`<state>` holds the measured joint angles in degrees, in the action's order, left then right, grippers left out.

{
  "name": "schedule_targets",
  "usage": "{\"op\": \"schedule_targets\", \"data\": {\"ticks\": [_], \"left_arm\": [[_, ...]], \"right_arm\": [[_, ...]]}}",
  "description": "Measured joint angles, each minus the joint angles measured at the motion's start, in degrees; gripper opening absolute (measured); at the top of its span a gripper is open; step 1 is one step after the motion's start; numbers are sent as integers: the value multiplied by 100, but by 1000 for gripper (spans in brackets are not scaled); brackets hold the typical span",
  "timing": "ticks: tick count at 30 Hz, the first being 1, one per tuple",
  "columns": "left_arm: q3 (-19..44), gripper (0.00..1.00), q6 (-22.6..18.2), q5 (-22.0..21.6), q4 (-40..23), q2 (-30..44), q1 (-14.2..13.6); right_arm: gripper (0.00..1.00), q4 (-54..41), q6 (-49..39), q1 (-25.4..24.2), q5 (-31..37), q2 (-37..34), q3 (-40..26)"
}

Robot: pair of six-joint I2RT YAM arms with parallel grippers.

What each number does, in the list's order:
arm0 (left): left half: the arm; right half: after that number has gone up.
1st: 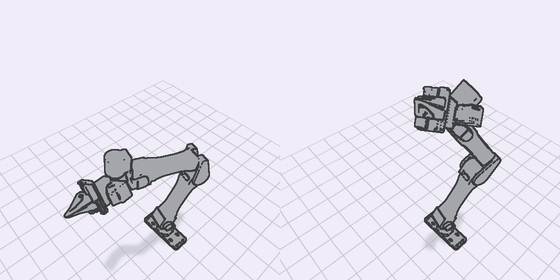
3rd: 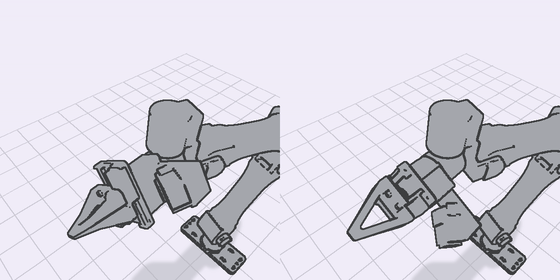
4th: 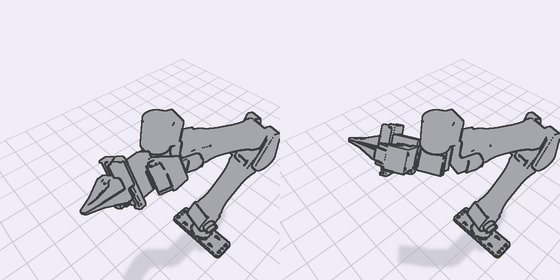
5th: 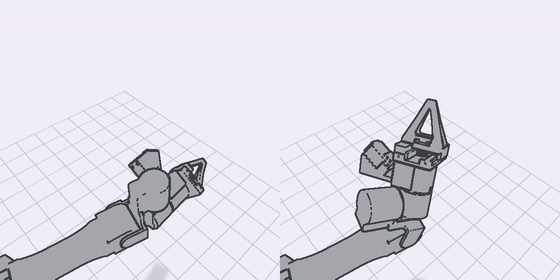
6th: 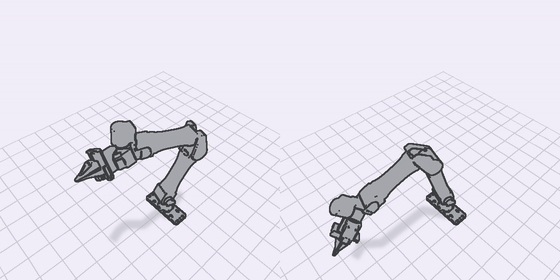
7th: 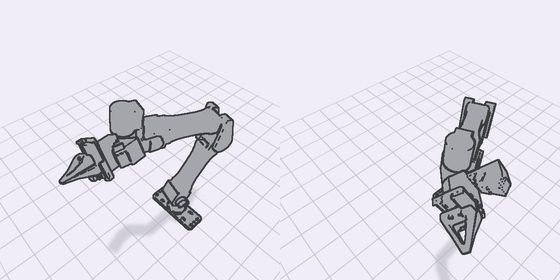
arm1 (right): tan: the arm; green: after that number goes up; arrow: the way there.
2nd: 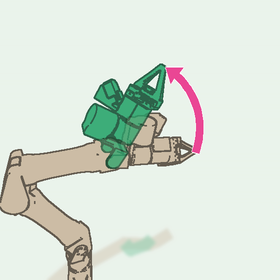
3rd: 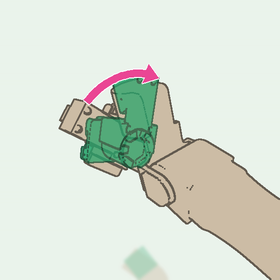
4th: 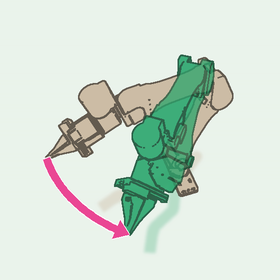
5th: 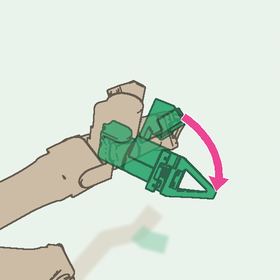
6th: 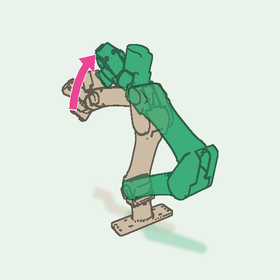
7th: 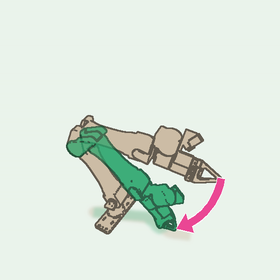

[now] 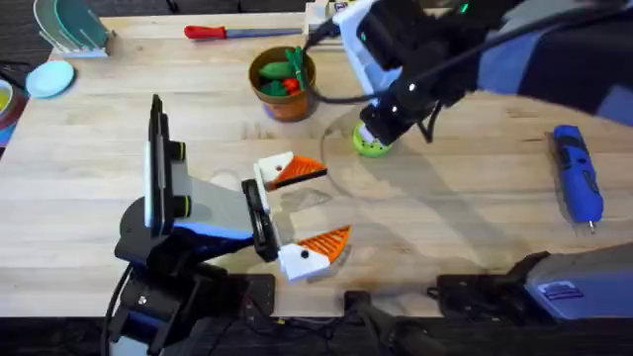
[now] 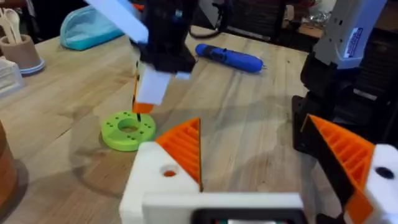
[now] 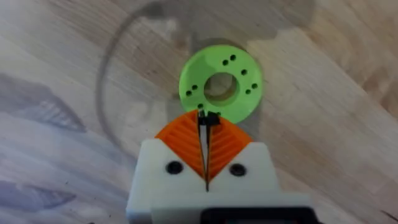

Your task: Pick up the gripper from the table and insert it into the empty holder that is missing its gripper. Then pick up a screw, insert it into the mounting hole, and use the screwdriver to tighten it. Finally, clean up the table by picking up the vegetable and placing it into the bucket.

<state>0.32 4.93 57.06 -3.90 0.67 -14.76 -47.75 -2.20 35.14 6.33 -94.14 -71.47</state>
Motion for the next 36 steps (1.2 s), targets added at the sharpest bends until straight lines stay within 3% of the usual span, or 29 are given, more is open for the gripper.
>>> {"op": "schedule_targets", "data": {"ticks": [8, 16, 25, 36], "left_arm": [[0, 993, 0, 0, 0, 1, 0], [0, 992, 0, 0, 0, 1, 0], [0, 993, 0, 0, 0, 2, 0], [0, 992, -1, 0, 0, 1, 0]], "right_arm": [[6, -1298, 2, 187, -240, 4, -1248], [6, -1389, 28, 944, -1046, 7, -2435], [6, -1322, 157, 1865, -1310, 32, -2506], [6, -1249, 399, 2010, -1521, 31, -2506]]}}
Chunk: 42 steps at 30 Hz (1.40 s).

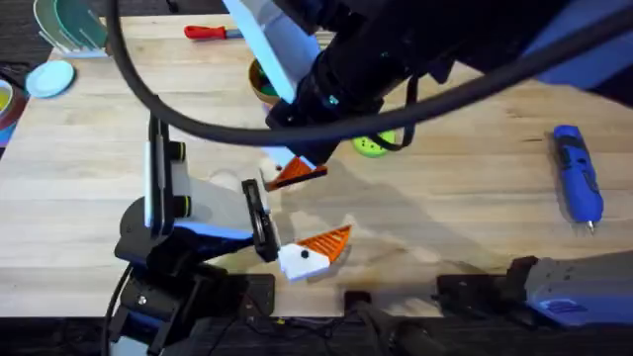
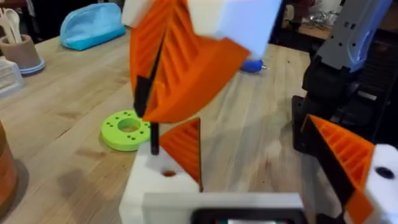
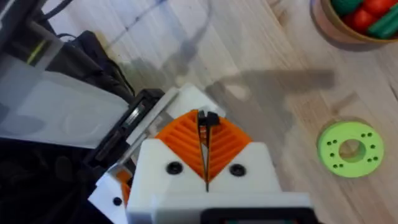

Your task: Pick up the gripper from the table and insert it into the empty holder that is missing its gripper. Then pick up a screw, insert it into the mounting hole, and use the screwdriver to tighten it. Finally, clean up the table by picking up the vegetable and placing it into the bucket.

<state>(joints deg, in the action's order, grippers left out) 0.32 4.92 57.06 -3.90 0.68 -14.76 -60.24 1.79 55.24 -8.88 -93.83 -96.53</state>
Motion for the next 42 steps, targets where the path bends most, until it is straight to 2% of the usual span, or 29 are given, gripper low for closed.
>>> {"op": "schedule_targets", "data": {"ticks": [42], "left_arm": [[0, 993, -1, -7, 0, 1, 0]], "right_arm": [[6, -119, 119, 16, -299, -19, 0]]}}
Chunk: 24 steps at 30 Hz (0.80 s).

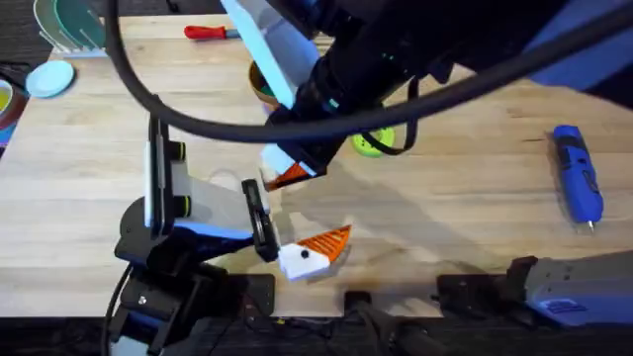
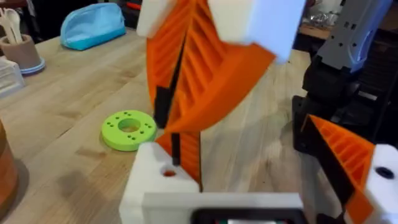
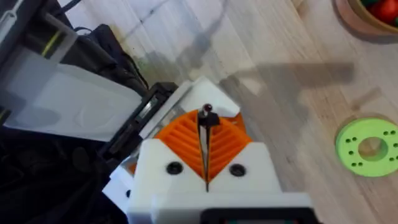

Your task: Pick up the gripper from the table and insert it into the empty holder that is missing its gripper. Then pick up a screw, insert it into the mounting hole, and use the screwdriver to tighten it. Finally, clean up the table by picking up the vegetable and placing it into the bucket.

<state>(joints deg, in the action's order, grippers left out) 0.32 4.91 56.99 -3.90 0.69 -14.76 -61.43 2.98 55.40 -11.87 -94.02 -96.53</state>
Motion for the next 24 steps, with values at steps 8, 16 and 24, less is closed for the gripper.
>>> {"op": "schedule_targets", "data": {"ticks": [8, 16, 24], "left_arm": [[0, 993, 0, -22, 0, -1, 0], [0, 993, 0, -22, 0, 0, 0], [0, 993, 4, -28, -44, 0, 0]], "right_arm": [[6, 7, 0, 0, 34, -98, 0], [6, 7, 0, 0, 69, -129, 0], [6, -3, 0, 26, 73, -375, 0]]}}
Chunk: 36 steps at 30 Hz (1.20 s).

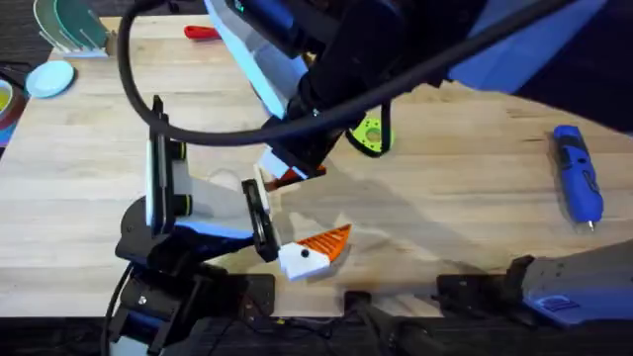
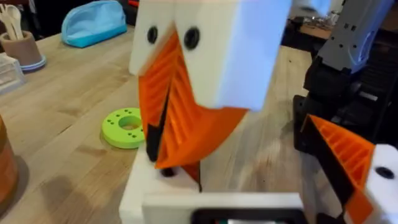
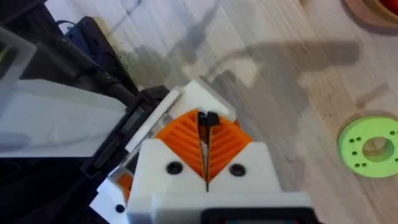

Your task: Pick up the gripper from the table and insert it into the empty holder that is missing its gripper. Then pick up a screw, insert it into the mounting hole, and use the screwdriver to tighten it. Finally, clean up the table by picking up the vegetable and placing it into the bucket.

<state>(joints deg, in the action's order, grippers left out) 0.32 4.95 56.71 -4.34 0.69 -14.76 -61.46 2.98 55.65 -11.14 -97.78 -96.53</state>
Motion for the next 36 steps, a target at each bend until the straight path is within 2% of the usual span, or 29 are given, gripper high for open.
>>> {"op": "schedule_targets", "data": {"ticks": [5, 6, 11, 13, 16, 24, 33, 36], "left_arm": [[0, 993, 0, -7, 2, -1, 0], [0, 993, 2, -20, 1, -2, 0], [0, 993, 2, -84, -9, 0, 0], [0, 993, 1, -86, -7, 0, 0], [0, 993, -2, -84, 7, 0, 0], [0, 993, -7, -81, 11, 0, 0], [0, 993, -7, -81, 11, -2, 0], [0, 993, -15, -81, 11, -2, 0]], "right_arm": [[8, -2, 1, 11, 30, 0, 0], [63, -6, 23, 11, 32, 0, 0], [540, -17, 5, 31, -8, 0, -4], [669, -74, 1, 23, 11, 0, -29], [970, -202, -12, -74, 79, 8, -120], [994, -983, 0, -597, 79, 478, -510], [994, -1505, -20, -1653, 263, 1880, -573], [994, -1573, -24, -1877, 363, 2492, -355]]}}
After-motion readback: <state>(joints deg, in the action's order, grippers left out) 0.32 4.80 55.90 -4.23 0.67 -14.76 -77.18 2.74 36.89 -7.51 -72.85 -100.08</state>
